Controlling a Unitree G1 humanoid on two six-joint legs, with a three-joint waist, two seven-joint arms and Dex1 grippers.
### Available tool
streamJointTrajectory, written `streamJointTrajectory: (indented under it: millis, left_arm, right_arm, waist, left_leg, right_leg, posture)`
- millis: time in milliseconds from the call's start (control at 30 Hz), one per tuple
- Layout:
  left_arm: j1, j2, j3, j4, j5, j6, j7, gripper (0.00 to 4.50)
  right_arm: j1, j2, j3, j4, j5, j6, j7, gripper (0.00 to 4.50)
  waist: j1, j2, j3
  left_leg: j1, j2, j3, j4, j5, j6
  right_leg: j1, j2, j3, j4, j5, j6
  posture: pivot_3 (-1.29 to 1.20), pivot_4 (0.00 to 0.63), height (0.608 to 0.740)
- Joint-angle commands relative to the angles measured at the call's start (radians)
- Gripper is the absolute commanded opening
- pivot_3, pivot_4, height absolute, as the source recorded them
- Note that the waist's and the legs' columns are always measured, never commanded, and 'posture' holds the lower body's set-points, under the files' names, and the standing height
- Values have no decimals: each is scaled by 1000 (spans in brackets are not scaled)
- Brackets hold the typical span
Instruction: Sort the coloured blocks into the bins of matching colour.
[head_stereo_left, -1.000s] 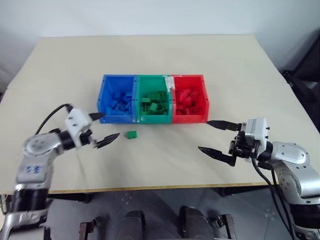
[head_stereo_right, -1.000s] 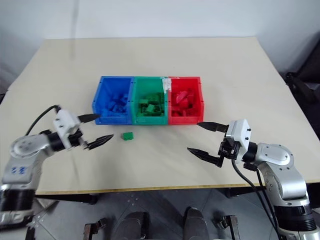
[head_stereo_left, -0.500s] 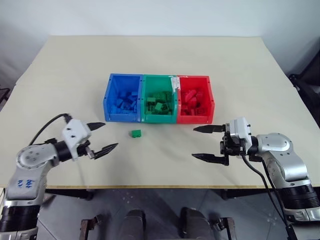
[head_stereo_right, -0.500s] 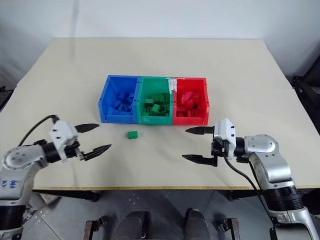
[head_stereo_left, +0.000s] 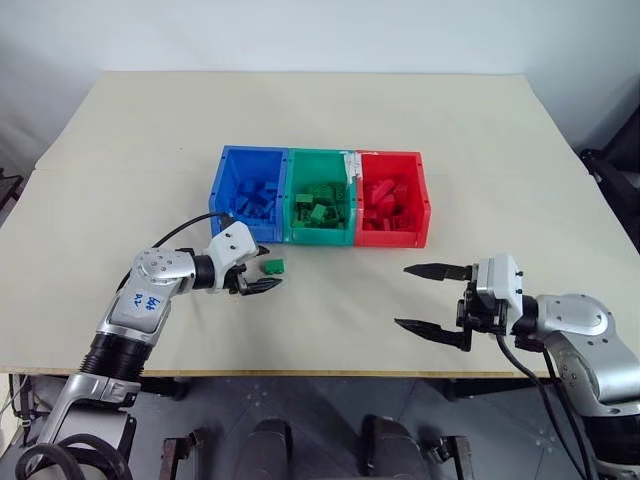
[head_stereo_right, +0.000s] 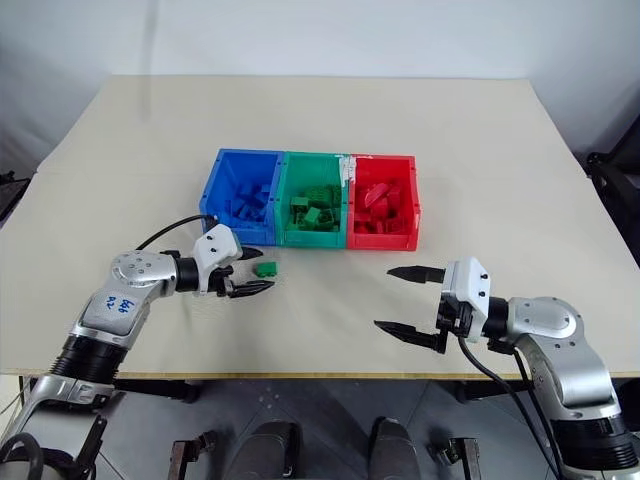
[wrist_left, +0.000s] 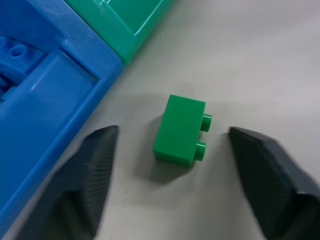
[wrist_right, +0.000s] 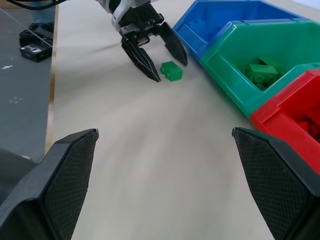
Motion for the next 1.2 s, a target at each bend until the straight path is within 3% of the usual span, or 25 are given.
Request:
streamJointTrajectory:
  millis: [33, 200, 467, 600, 800, 900, 1067, 1167, 1200]
  left_arm:
    - [-1, 16, -11, 24, 22, -16, -24, 2388]
    - [-3, 23, 22, -5, -15, -35, -64, 900]
    - [-278, -129, 132, 78, -117, -34, 33, 901]
    - [-430, -210, 114, 256, -71, -102, 74, 901]
    - [-532, -276, 104, 537, -26, -228, 77, 901]
    - [-542, -281, 118, 611, -25, -277, 69, 1882]
    - [-483, -239, 122, 532, -31, -306, 37, 3445]
    - [-380, -169, 137, 355, -45, -271, 13, 4412]
    - [-341, -144, 141, 288, -44, -245, 13, 4412]
  right_arm:
    - [11, -6, -32, -43, 19, 1, -21, 4500]
    - [37, -1, -39, -55, 17, -7, -41, 4500]
    - [117, 11, -116, -105, 23, 0, -134, 4500]
    - [151, 29, -168, -142, 25, 16, -214, 4500]
    - [169, 29, -177, -176, 23, 17, -259, 4500]
    - [172, 33, -173, -181, 26, 14, -269, 4500]
    - [152, 43, -143, -141, 10, -13, -254, 4500]
    - [128, 45, -127, -73, -2, -52, -207, 4500]
    - [120, 43, -122, -48, -4, -68, -187, 4500]
  waist:
    - [0, 0, 0]
    - [-1, 0, 0]
    - [17, -2, 0]
    - [18, -2, 0]
    - [-1, -2, 0]
    - [-3, -2, 0]
    - [-1, -2, 1]
    - [-4, -2, 0]
    - [-8, -2, 0]
  left_leg:
    - [0, 0, 0, 0, 0, 0]
    - [0, 0, 0, 0, 0, 0]
    - [-3, -1, -2, 4, 0, 1]
    - [-2, -1, -1, 4, 0, 1]
    - [-2, -1, 0, 1, 0, 1]
    - [-2, -1, 0, 0, 0, 1]
    - [-2, -1, 0, 0, 0, 1]
    - [-2, -1, 0, 0, 0, 1]
    - [-2, -1, 0, 0, 0, 1]
  right_leg:
    - [0, 0, 0, 0, 0, 0]
    - [0, 0, 0, 0, 0, 0]
    - [0, 0, -1, -1, 1, 1]
    - [0, 0, -1, 0, 1, 1]
    - [0, 0, -1, -2, 1, 1]
    - [-1, 0, -1, -2, 1, 1]
    - [-1, 0, -1, -2, 1, 1]
    - [-1, 0, -1, -2, 1, 1]
    - [-1, 0, -1, -2, 1, 1]
  posture:
    - [0, 150, 740]
    - [0, 150, 740]
    - [0, 150, 740]
    - [0, 150, 740]
    - [0, 150, 740]
    - [0, 150, 740]
    - [0, 150, 740]
    - [0, 150, 740]
    - [0, 150, 740]
